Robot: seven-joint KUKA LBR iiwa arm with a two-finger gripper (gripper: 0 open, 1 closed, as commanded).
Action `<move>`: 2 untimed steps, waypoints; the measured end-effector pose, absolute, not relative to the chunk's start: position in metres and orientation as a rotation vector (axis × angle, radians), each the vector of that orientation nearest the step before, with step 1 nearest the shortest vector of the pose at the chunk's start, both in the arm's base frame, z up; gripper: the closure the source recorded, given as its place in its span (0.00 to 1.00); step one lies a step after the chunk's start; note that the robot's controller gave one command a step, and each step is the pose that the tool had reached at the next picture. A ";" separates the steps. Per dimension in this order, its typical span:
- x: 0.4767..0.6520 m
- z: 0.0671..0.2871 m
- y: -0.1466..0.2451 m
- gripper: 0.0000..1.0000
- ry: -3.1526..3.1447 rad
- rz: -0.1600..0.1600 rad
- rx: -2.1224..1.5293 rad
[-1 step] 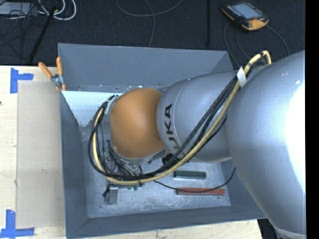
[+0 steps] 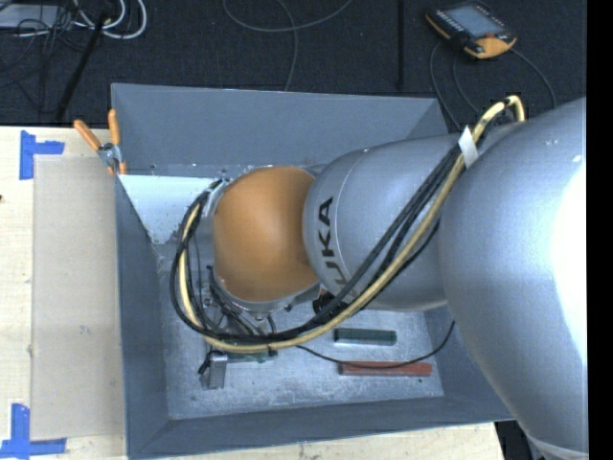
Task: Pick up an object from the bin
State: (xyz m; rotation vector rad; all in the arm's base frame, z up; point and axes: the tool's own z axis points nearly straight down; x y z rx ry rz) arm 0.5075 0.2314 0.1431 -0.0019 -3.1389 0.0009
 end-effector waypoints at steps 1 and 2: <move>0.510 0.110 0.241 0.00 -3.143 -0.001 -0.016; 0.525 0.095 0.245 0.00 -3.131 0.005 0.144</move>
Offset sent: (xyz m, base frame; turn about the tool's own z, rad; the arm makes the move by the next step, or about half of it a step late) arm 0.0403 0.0156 -0.0265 -0.2182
